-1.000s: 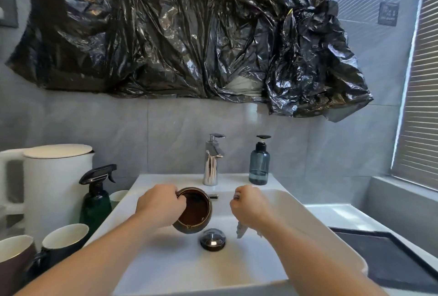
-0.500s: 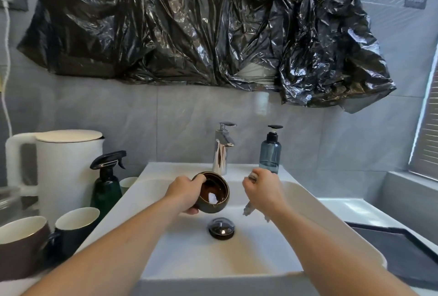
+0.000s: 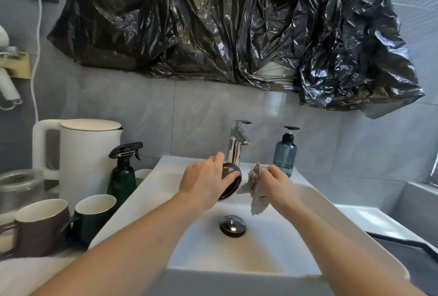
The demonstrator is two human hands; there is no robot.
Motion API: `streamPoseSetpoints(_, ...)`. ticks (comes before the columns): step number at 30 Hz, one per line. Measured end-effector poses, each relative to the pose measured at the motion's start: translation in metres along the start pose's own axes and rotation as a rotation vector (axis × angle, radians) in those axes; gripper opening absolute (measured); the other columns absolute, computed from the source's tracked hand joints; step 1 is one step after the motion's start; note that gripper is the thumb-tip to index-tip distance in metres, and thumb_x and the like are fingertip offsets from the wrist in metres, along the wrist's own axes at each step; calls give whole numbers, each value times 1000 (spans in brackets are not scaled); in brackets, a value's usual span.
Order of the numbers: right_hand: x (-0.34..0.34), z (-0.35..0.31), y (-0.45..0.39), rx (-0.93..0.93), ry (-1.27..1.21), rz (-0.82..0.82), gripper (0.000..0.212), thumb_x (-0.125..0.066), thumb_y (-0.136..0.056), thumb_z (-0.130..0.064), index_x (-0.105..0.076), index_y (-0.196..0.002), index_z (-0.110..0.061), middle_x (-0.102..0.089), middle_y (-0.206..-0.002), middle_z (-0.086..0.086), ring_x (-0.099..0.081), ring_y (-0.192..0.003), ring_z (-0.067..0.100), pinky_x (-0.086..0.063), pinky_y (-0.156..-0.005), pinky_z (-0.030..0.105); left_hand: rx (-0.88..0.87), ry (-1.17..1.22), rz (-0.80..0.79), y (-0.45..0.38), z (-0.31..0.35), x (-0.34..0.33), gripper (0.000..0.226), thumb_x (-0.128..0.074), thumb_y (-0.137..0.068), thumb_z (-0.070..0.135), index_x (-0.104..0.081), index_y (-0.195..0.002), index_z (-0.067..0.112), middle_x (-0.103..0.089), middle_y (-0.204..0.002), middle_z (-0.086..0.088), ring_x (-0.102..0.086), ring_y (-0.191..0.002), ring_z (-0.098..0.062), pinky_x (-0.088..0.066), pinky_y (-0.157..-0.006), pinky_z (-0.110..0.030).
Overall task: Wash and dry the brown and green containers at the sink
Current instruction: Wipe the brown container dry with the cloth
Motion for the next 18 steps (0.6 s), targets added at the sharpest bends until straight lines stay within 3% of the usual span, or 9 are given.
streamPoseSetpoints(6,-3,-1,0,44,-38,-37,21,-54,-104,-40,-68,-100,-25,-66,-98,-8,-64,-84,9,-49,-65,28,-53,-161,-5,-2,5,1,54,-31,-104,70,-42,-125,21,-64,-119,0,-70,-103,-27,-39,-69,-36)
streamPoseSetpoints(10,-4,-2,1,76,-58,-51,9,-60,-100,-25,-69,-103,-24,-67,-94,-10,-67,-78,5,-51,-61,18,8,-134,2,-4,-2,2,52,-31,-105,68,-42,-123,20,-65,-116,-1,-70,-100,-29,-43,-71,-38)
streamPoseSetpoints(12,-5,-3,1,92,-83,-72,12,-64,-96,-22,-69,-107,-24,-69,-99,-7,-71,-77,4,-53,-59,15,73,-56,2,-3,-6,0,51,-31,-104,68,-45,-117,20,-67,-111,-2,-69,-98,-31,-45,-72,-39)
streamPoseSetpoints(16,-12,-5,0,132,-110,-95,15,-76,-89,-26,-70,-102,-27,-71,-104,-3,-74,-88,13,-64,-70,31,352,262,-76,1,-18,-12,60,-32,-104,67,-60,-118,16,-72,-117,-10,-65,-108,-38,-54,-87,-43)
streamPoseSetpoints(18,-17,-6,1,164,-91,-123,16,-79,-88,-29,-71,-102,-28,-73,-101,-4,-74,-89,14,-65,-70,31,467,419,-175,2,-23,-23,65,-31,-103,67,-62,-120,13,-70,-118,-13,-70,-97,-38,-60,-78,-42)
Point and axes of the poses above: each hand's wrist, its own y-axis away from the middle knuckle, its own x-axis out of the back of the hand, z = x × y, the point moved 4 cm from there along -y, towards the middle knuckle
